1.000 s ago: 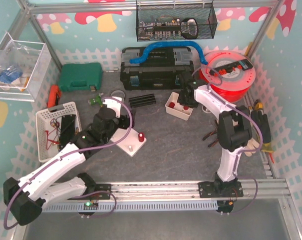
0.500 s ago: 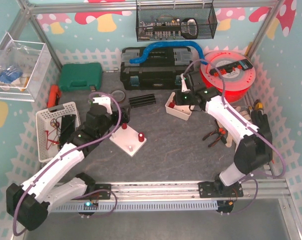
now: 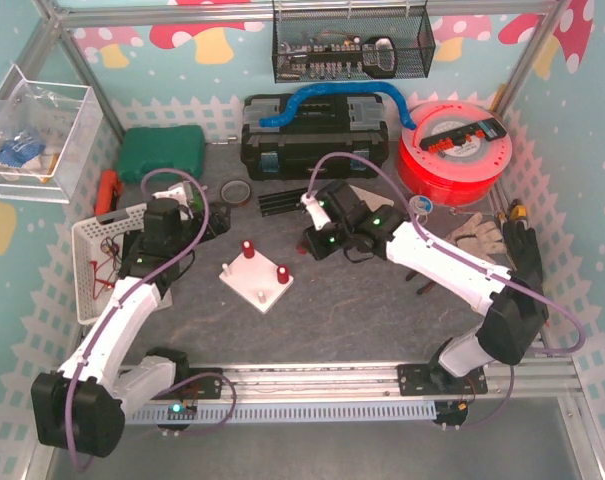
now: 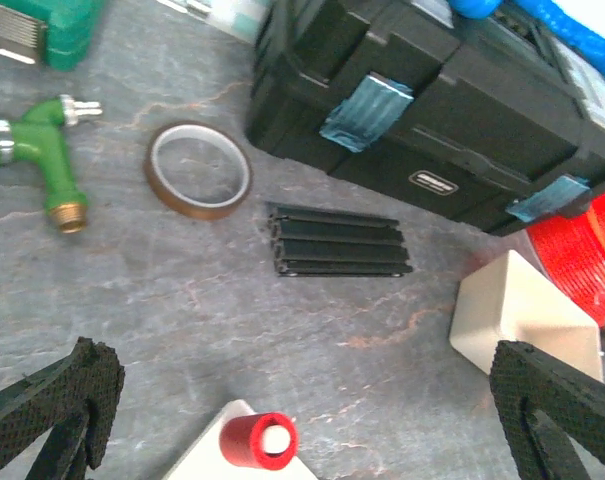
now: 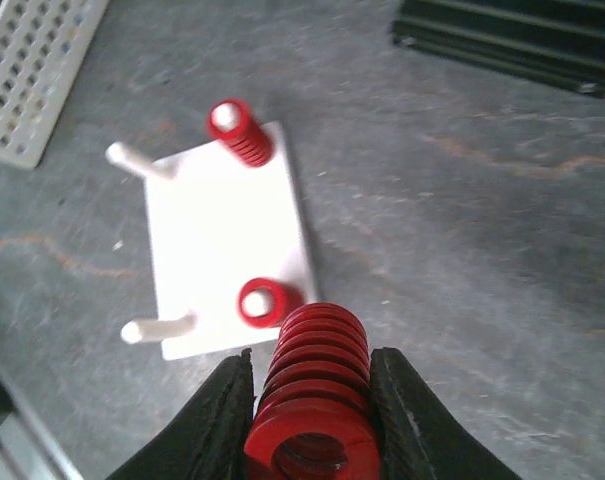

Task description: Install the large spring

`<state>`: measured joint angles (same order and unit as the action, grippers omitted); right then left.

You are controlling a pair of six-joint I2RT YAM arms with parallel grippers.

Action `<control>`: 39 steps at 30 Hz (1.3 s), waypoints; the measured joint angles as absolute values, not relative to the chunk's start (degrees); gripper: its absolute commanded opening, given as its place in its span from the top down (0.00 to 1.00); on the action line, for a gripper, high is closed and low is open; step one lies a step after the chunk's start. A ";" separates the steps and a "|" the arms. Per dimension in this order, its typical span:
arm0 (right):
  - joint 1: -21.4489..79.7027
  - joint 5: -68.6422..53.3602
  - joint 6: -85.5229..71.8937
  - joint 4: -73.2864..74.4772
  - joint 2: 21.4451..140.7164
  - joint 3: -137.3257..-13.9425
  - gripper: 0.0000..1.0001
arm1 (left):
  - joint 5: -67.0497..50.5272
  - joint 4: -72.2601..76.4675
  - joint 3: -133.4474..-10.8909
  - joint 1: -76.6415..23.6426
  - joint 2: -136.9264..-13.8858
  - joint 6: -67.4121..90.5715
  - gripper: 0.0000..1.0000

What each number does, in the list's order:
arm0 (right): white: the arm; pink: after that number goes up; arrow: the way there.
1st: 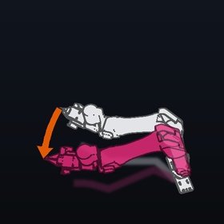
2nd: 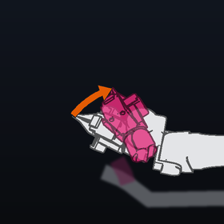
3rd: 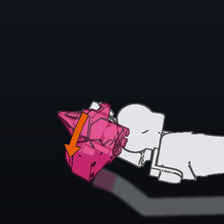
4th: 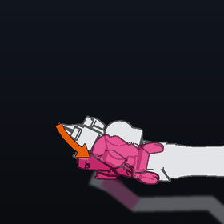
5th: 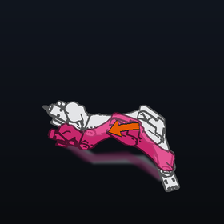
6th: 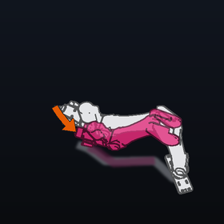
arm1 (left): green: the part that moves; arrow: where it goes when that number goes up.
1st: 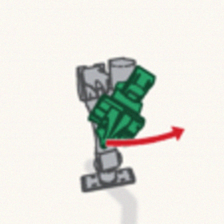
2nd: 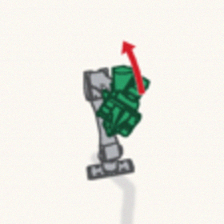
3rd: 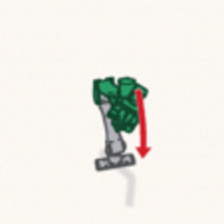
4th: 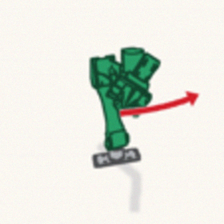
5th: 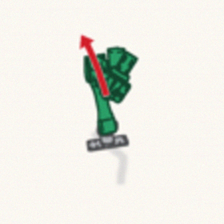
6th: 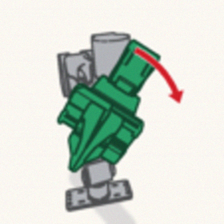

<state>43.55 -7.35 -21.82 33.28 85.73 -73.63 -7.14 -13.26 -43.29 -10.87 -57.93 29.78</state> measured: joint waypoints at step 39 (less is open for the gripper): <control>65.21 -1.48 -21.43 45.45 109.25 -92.92 0.95 | 16.78 -24.47 -45.50 -6.02 -50.92 21.21 0.01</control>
<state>65.21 -1.48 -21.43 45.45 109.25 -92.92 16.78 -24.47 -45.50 -6.02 -50.92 21.21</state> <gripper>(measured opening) 0.297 0.993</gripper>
